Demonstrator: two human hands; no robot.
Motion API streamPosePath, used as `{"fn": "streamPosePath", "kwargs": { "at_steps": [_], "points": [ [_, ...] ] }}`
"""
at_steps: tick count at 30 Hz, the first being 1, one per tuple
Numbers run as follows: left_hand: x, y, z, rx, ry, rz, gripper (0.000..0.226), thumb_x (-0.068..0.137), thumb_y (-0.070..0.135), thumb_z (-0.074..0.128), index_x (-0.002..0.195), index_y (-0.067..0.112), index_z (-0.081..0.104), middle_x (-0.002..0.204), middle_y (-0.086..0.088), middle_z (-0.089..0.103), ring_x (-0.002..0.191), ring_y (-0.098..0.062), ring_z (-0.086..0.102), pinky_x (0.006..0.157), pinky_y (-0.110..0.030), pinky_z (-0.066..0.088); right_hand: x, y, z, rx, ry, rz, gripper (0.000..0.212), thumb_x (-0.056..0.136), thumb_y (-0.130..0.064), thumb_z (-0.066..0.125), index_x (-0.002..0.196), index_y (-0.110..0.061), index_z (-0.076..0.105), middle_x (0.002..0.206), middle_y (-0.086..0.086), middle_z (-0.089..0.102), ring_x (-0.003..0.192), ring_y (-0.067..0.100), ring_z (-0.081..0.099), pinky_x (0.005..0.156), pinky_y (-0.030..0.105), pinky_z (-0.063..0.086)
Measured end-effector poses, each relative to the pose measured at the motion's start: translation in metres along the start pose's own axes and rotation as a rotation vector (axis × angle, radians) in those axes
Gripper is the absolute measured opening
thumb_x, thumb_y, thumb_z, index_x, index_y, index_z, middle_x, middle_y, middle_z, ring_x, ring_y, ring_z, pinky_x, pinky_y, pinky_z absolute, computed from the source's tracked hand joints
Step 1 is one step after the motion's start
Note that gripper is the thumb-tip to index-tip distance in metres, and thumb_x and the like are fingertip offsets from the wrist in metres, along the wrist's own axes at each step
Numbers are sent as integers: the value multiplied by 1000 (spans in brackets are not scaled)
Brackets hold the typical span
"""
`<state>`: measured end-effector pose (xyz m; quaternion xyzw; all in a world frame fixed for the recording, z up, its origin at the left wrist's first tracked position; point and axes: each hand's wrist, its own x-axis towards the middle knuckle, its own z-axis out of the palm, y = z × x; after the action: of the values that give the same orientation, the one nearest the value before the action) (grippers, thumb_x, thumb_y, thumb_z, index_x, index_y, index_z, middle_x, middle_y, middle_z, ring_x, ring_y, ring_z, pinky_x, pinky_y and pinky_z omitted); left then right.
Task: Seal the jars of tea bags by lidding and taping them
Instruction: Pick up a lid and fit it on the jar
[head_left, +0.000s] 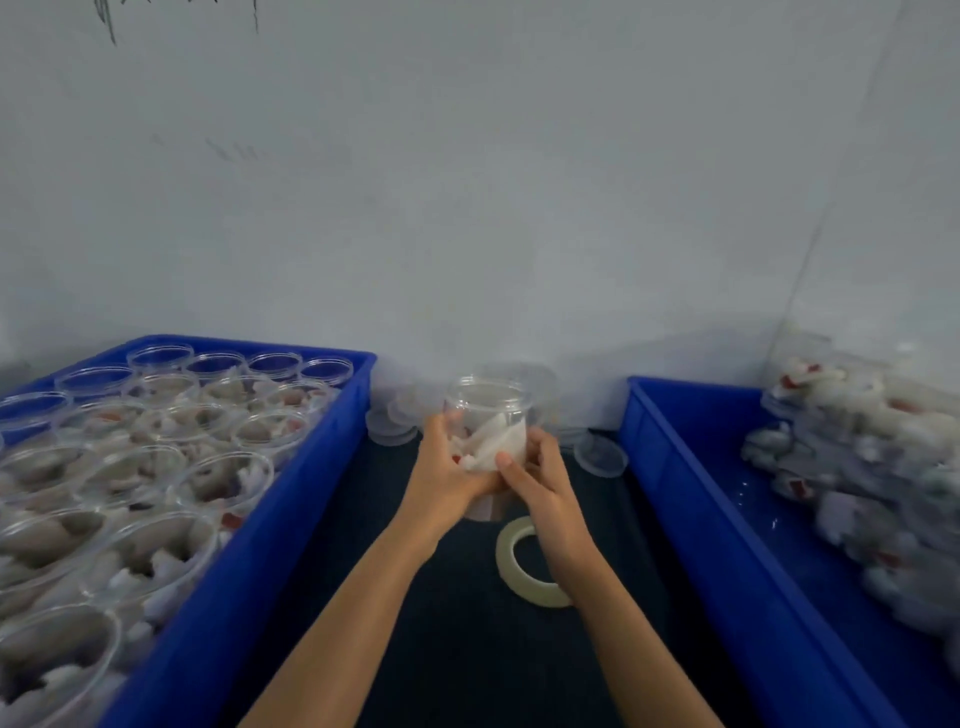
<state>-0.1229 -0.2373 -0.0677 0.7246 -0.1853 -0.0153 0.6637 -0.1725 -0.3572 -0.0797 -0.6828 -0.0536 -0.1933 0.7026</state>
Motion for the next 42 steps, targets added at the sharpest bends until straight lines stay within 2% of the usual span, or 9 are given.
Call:
{"fn": "streamPosePath", "kwargs": {
  "at_steps": [4,8,16,22,26,30,33,37,42],
  "points": [
    [-6,-45,-1,-25,-18,-59,77,69,20,86,129,31,39,118,11,56,99,-3,61,68,-18,53,-6,37,-5,-76,-19,80,45,91,-10,62,132,-15,43,127,9,56,113,17,60,85,28,54],
    [-4,-77,-8,21,-39,-58,75,68,21,87,128,29,42,118,10,59,96,5,62,69,-17,55,-7,66,-2,-125,-32,133,48,91,-10,64,131,-23,42,128,3,57,114,11,59,93,28,52],
    [3,-113,-7,8,-32,-36,80,71,6,83,131,38,41,122,7,60,104,-5,63,83,-25,55,-7,94,-2,-159,-39,170,54,90,-4,63,134,-24,39,130,2,55,119,12,57,100,32,49],
    [10,-121,-13,-55,-14,-20,99,55,22,93,138,35,40,121,9,63,105,-3,63,84,-23,54,10,92,-12,35,-53,256,45,85,0,53,128,-14,47,123,11,59,110,18,61,86,28,52],
    [13,-123,-16,-100,28,-63,93,58,23,90,131,48,38,114,24,58,98,11,60,73,-14,53,57,97,-24,-292,134,276,37,90,4,52,121,-17,53,118,4,58,111,15,56,81,21,46],
    [14,-126,-16,-135,66,-68,84,68,18,86,119,61,36,102,45,58,97,14,59,70,-12,51,107,118,-27,-527,136,230,35,88,-3,63,121,-10,54,122,13,53,108,21,55,85,27,47],
    [15,-126,-15,-157,89,-78,88,67,16,86,127,55,34,107,35,59,102,5,60,74,-16,51,127,140,-24,-807,55,233,41,88,-14,65,126,-13,53,131,13,46,116,28,48,95,36,45],
    [15,-125,-15,-152,105,-93,100,68,15,86,142,44,25,124,24,45,118,-6,51,89,-22,50,135,155,-19,-1070,36,218,34,90,-26,61,123,-20,56,135,9,42,120,28,43,97,34,41],
    [18,-125,-16,-166,84,-110,100,61,23,88,132,53,24,113,39,37,105,8,49,68,-8,48,134,148,-17,-1169,24,134,16,93,-24,59,105,-15,64,129,8,46,110,28,48,92,36,44]
  ]
}}
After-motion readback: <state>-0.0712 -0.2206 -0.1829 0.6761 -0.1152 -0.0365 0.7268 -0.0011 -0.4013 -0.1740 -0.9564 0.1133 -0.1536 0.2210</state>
